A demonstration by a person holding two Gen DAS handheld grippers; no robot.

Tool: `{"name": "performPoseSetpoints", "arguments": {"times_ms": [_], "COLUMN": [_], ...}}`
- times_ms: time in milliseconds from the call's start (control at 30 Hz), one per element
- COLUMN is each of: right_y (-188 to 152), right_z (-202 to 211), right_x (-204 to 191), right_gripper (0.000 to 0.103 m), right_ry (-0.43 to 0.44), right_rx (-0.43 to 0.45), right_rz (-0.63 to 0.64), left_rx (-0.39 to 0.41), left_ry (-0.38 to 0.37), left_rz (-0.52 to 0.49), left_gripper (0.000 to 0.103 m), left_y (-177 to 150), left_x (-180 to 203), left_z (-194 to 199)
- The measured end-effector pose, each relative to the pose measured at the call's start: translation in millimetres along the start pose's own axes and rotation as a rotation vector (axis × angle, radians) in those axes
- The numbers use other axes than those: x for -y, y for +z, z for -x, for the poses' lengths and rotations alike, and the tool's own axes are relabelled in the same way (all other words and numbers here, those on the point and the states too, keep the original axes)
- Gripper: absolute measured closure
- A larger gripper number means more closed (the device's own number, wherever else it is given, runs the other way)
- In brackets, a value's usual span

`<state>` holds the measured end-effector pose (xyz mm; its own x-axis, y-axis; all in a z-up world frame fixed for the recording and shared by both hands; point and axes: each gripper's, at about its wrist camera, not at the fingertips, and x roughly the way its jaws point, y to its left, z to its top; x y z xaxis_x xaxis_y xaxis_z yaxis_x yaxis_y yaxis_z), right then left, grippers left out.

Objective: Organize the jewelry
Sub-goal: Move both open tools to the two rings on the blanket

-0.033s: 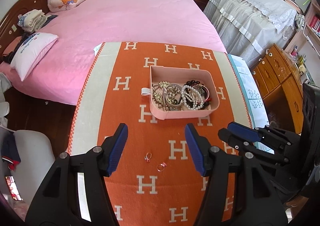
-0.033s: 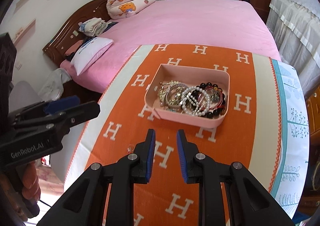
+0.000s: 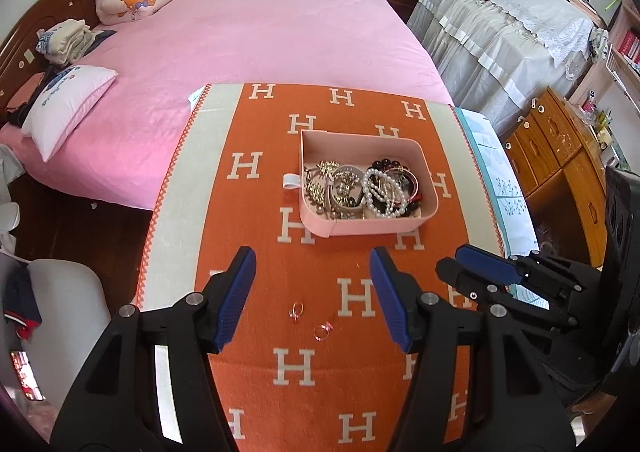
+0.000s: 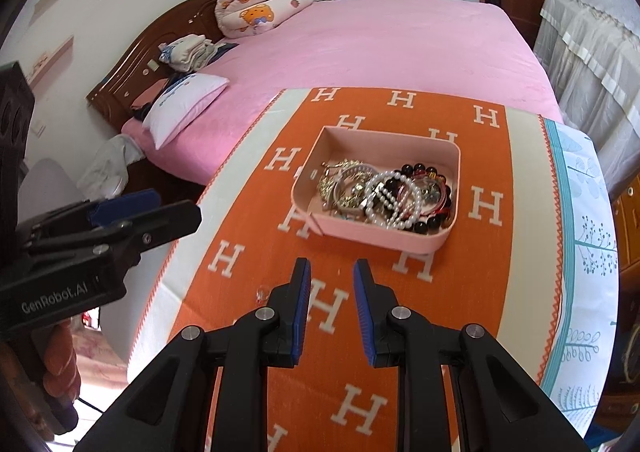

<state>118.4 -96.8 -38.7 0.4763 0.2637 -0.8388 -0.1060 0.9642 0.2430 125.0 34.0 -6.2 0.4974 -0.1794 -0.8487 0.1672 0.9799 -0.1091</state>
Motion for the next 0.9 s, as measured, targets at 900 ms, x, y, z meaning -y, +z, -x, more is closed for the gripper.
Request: {"name": "performPoseSetpoints", "arguments": {"times_ms": [900], "right_y": [-89], "right_z": [-95], "right_x": [-54], "right_gripper": [0.075], "right_ry": [0.116], "right_rx": [-0.114], "right_rz": [0.329], "left_rx": [-0.058], "left_ry": [-0.026], "left_rz": [0.042], "left_gripper": [0.047], "left_y": [-113], "left_x": [-47], "left_z": [-61]}}
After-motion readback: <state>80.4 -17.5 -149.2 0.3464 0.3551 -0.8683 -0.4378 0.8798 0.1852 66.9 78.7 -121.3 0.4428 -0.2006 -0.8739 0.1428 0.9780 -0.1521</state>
